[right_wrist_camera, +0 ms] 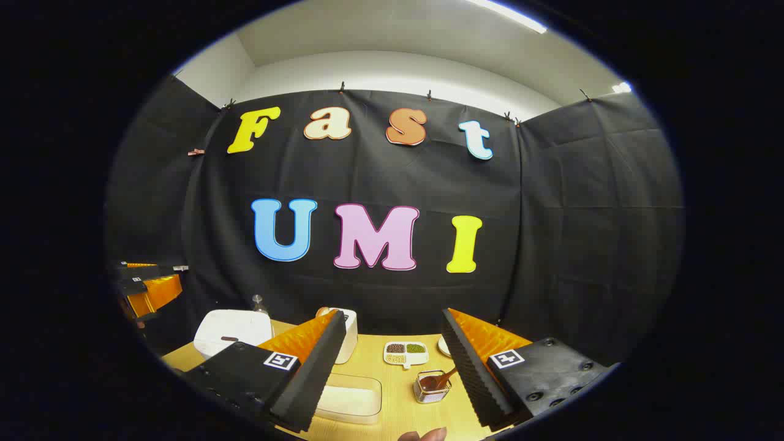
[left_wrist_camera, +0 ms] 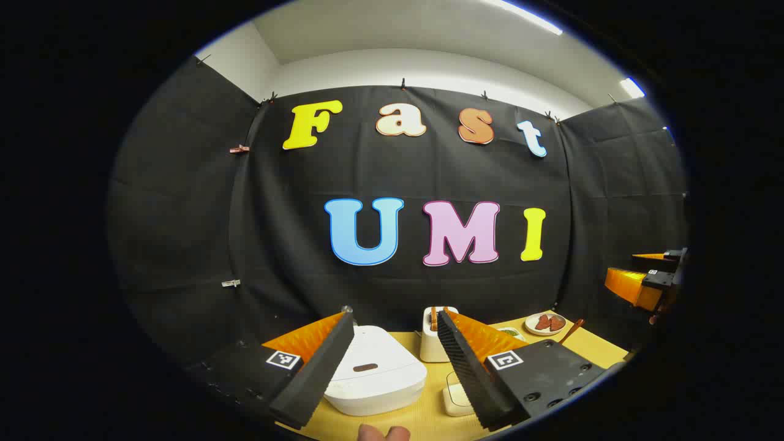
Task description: Close the left gripper, press the button to open the rice cooker; take a wooden spoon from the chopstick holder with the right hand, scoop a spoonful of rice and pour it into the rice cooker, then put the wooden spoon back into the chopstick holder.
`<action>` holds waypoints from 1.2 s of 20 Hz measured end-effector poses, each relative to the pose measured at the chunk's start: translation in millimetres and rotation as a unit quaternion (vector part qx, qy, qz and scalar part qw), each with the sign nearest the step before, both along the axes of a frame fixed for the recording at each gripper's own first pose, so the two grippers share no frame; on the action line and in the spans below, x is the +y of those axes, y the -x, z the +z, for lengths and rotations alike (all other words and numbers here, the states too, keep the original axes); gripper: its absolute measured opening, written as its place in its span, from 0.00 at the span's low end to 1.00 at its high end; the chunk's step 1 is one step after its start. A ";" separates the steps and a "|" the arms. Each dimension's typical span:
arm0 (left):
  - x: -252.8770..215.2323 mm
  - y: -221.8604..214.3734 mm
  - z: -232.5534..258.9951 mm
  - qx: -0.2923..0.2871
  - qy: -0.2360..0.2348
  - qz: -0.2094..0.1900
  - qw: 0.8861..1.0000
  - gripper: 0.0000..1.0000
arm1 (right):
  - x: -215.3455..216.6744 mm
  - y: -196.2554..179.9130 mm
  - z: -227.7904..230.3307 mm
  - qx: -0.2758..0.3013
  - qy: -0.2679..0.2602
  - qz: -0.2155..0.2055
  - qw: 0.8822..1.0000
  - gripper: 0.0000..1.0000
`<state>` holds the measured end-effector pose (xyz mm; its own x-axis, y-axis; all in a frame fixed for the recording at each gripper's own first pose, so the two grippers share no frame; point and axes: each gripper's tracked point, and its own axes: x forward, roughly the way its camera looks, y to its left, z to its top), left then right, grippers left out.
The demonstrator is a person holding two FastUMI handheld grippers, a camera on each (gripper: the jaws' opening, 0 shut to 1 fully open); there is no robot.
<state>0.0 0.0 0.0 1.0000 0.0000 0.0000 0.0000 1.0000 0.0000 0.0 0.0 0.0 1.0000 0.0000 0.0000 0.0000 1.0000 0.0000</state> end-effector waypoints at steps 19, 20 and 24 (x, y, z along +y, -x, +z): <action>11.2 3.0 -7.4 -0.007 0.006 -0.024 1.000 0.95 | 4.6 21.1 10.6 -0.026 0.026 -0.011 0.999 0.98; 12.1 2.8 -7.4 -0.007 0.004 -0.023 1.000 0.95 | 3.5 21.6 10.8 -0.027 0.025 -0.011 0.999 0.98; 9.4 4.6 -6.5 -0.008 0.004 -0.029 1.000 0.95 | -1.5 23.9 11.5 -0.029 0.026 -0.015 0.999 0.98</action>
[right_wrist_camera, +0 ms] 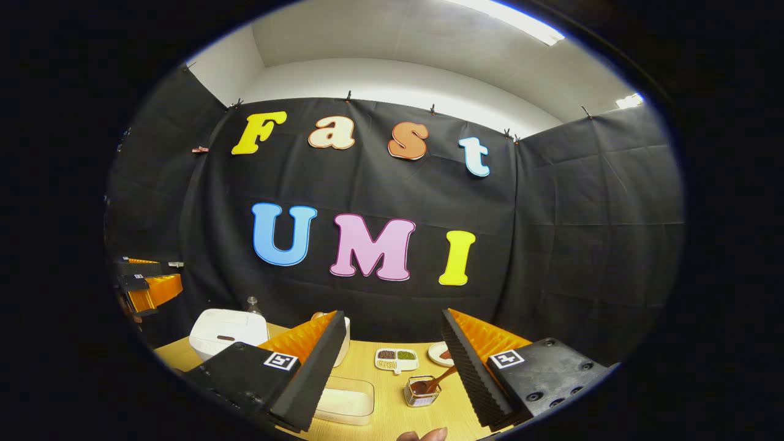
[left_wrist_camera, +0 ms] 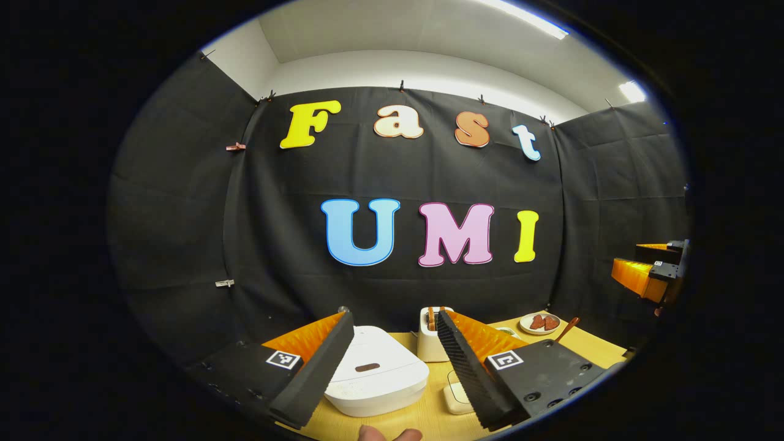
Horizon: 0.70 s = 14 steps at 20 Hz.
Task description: Close the left gripper, press the button to open the rice cooker; take a wooden spoon from the chopstick holder with the right hand, scoop a spoonful of rice and pour it into the rice cooker, then put the wooden spoon back into the chopstick holder.
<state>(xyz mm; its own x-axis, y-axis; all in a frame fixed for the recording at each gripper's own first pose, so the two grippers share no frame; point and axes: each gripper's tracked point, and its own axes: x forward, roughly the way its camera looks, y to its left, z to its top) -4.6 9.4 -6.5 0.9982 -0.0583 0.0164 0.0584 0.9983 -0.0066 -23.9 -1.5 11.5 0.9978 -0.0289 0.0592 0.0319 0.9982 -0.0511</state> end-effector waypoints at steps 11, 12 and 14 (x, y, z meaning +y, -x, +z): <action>-39.3 -12.3 -25.2 0.089 -0.017 -0.247 0.965 0.10 | -8.5 -0.6 0.8 -0.006 -0.007 -0.012 1.000 0.97; -39.1 -16.3 -28.9 0.104 -0.016 -0.271 0.957 0.06 | -12.6 -0.6 0.4 -0.005 -0.005 -0.014 1.000 0.97; -13.1 -41.8 -32.2 0.132 -0.035 -0.273 0.952 0.06 | -22.5 2.8 1.1 -0.005 0.000 -0.022 1.000 0.98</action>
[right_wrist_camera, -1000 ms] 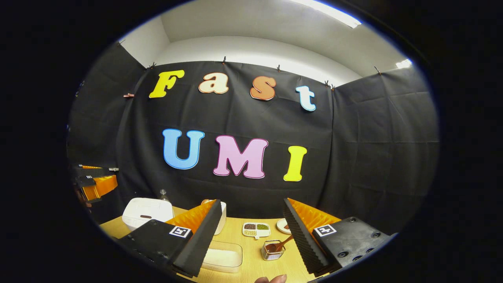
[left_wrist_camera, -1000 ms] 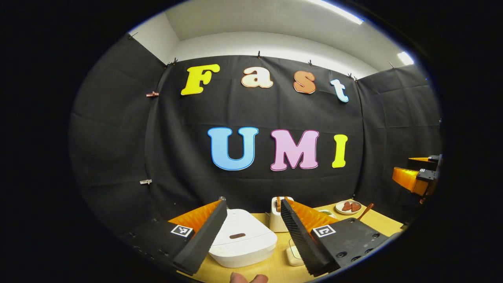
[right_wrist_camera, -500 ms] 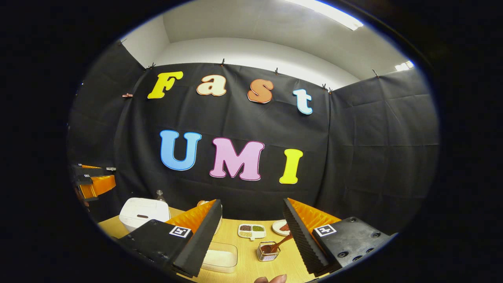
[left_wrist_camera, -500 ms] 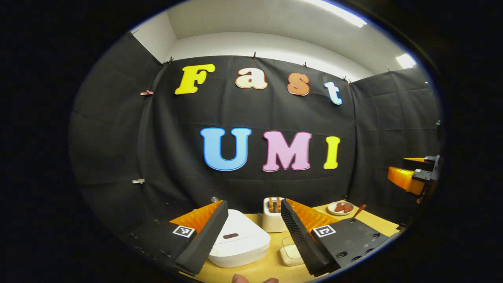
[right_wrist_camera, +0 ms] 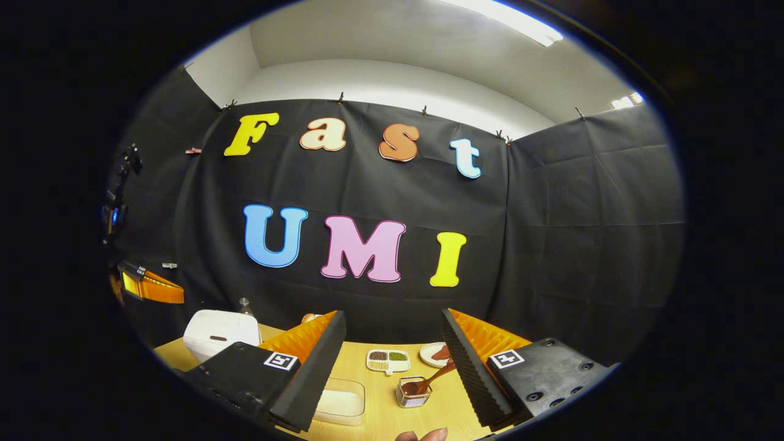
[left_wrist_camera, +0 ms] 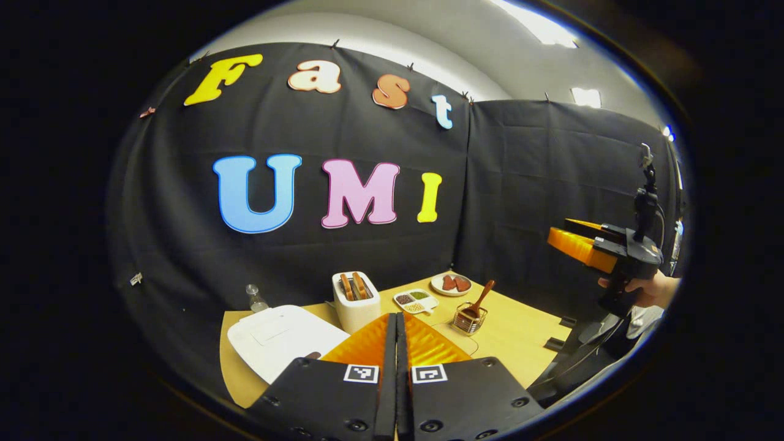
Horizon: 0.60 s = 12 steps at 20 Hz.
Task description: Close the left gripper, press the button to open the rice cooker; take a wooden spoon from the chopstick holder with the right hand, scoop a spoonful of rice and pour it into the rice cooker, then put the wooden spoon back into the chopstick holder.
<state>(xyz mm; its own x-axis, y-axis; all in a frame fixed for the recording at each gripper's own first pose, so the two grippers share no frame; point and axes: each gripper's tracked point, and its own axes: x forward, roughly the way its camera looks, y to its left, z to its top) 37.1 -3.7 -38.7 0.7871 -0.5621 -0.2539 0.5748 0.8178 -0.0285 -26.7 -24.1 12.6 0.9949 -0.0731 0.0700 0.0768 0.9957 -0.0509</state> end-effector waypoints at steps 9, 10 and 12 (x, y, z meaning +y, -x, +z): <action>30.8 -79.5 -95.3 0.149 -0.124 -0.067 0.979 0.06 | -35.0 6.7 -5.0 0.003 0.009 -0.047 0.999 0.98; 34.3 -84.7 -104.5 0.162 -0.133 -0.070 0.975 0.06 | -38.2 6.9 -5.2 0.003 0.012 -0.052 0.999 0.98; 41.0 -97.3 -120.7 0.177 -0.156 -0.075 0.969 0.06 | -43.3 8.3 -5.4 0.002 0.021 -0.062 0.998 0.98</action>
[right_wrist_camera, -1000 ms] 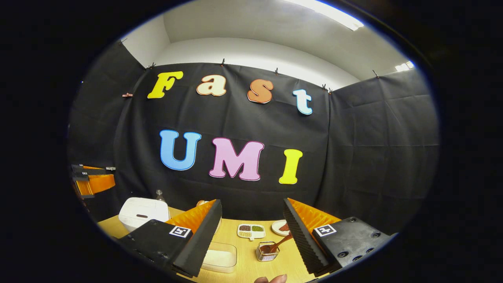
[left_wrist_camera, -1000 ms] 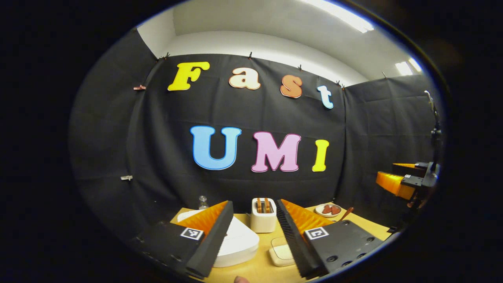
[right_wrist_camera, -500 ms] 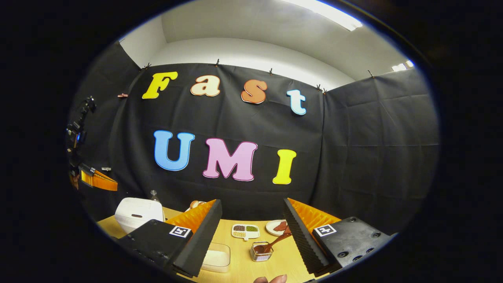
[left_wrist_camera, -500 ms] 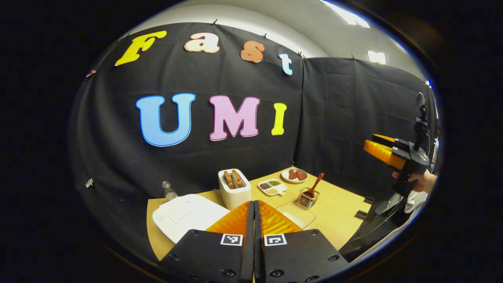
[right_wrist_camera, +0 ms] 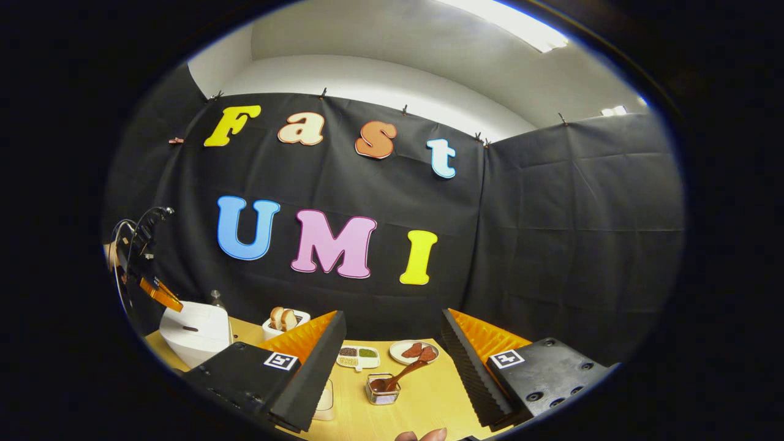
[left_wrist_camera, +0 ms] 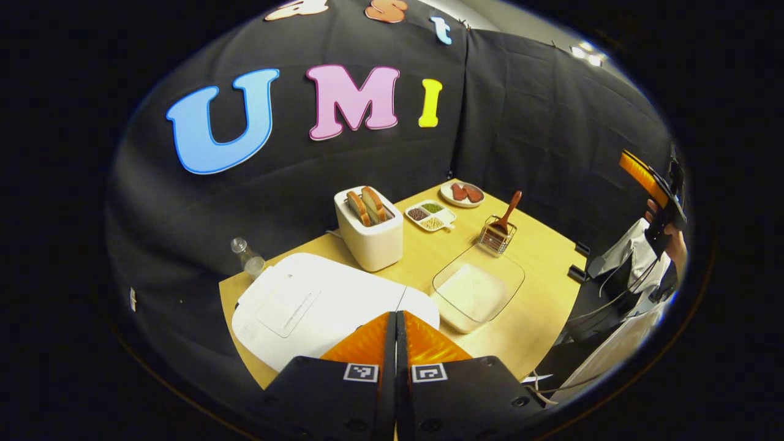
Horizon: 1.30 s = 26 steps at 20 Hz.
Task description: Close the left gripper, press the button to open the rice cooker; take a wooden spoon from the chopstick holder with the right hand, scoop a spoonful of rice and pour it into the rice cooker, then put the wooden spoon back into the chopstick holder.
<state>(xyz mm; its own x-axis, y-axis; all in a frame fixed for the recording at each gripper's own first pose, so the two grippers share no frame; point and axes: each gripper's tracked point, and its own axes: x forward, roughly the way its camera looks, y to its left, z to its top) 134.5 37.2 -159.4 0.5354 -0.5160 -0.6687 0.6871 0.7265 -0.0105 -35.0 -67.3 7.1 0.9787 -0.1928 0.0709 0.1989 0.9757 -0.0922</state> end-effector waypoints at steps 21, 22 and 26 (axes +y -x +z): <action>26.6 -20.2 -85.8 0.072 -0.106 -0.049 0.991 0.07 | -22.2 4.3 -15.4 0.014 0.018 -0.051 0.998 0.97; 24.9 -21.0 -84.5 0.067 -0.104 -0.052 0.991 0.06 | -21.6 5.5 -17.5 0.016 0.016 -0.053 0.998 0.97; 24.6 -23.5 -72.4 0.042 -0.097 -0.045 0.993 0.07 | -21.2 14.7 -17.2 0.016 0.011 -0.055 0.998 0.97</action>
<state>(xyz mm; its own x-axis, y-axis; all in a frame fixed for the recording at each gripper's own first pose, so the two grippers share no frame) 158.0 61.9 -231.8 0.4309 -0.4166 -0.8005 0.7514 0.6569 0.0626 -49.7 -88.5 -10.0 0.9535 -0.2978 0.0460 0.3012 0.9459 -0.1210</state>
